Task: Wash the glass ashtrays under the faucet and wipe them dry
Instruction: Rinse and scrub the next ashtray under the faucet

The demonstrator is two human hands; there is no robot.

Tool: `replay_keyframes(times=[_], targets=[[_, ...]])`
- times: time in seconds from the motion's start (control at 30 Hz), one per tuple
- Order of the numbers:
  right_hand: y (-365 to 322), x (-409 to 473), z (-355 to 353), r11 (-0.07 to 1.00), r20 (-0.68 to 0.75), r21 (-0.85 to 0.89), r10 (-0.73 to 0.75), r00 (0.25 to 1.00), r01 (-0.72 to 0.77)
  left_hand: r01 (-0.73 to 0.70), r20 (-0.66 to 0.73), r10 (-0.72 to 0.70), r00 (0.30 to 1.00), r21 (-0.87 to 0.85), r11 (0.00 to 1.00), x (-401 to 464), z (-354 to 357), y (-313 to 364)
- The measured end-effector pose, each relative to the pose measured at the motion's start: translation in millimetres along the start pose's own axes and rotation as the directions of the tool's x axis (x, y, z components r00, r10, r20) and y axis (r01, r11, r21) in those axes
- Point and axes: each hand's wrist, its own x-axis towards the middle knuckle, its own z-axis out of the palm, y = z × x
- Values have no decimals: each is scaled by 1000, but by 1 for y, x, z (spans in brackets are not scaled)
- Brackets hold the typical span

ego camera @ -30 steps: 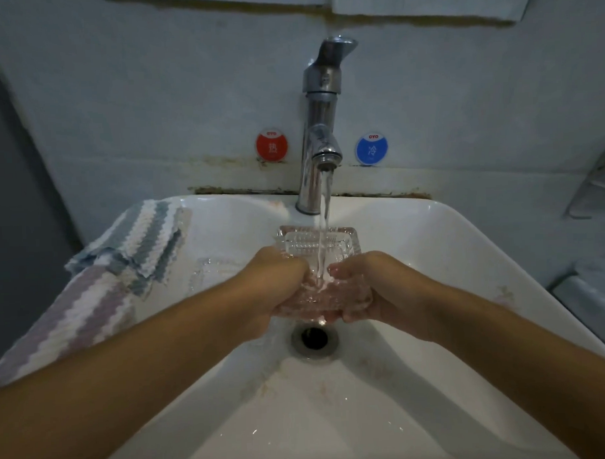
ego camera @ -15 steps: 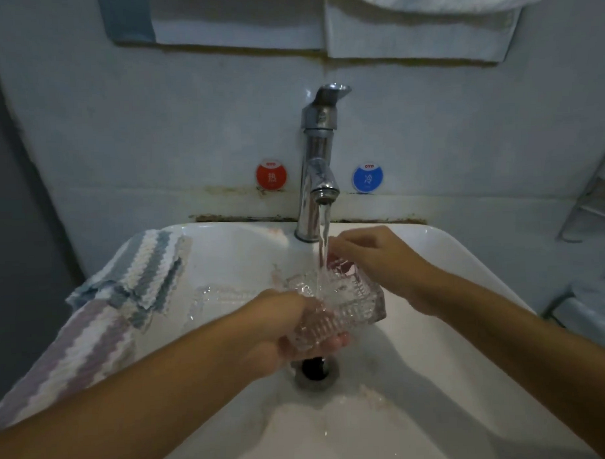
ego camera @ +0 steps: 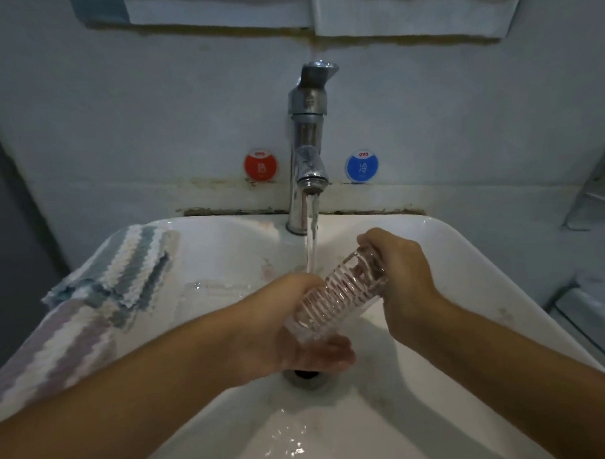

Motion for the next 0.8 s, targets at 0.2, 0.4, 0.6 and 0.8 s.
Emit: replay_keyframes(times=[0.2,0.4,0.6,0.8], targets=[[6,7,-2,989,-83,-105,94,992,-102,-265,-270,342,900,283,922,7,14,-5],[12,13,-2,971,-130,-116,194,972,-209,-598,-190,676,712,342,725,4,24,-16],[10,7,-1,963,77,-178,220,972,-204,-492,-350,550,758,248,835,9,20,-10],[8,1,0,928,280,-283,-161,946,242,-340,-425,340,839,77,937,17,0,-5]])
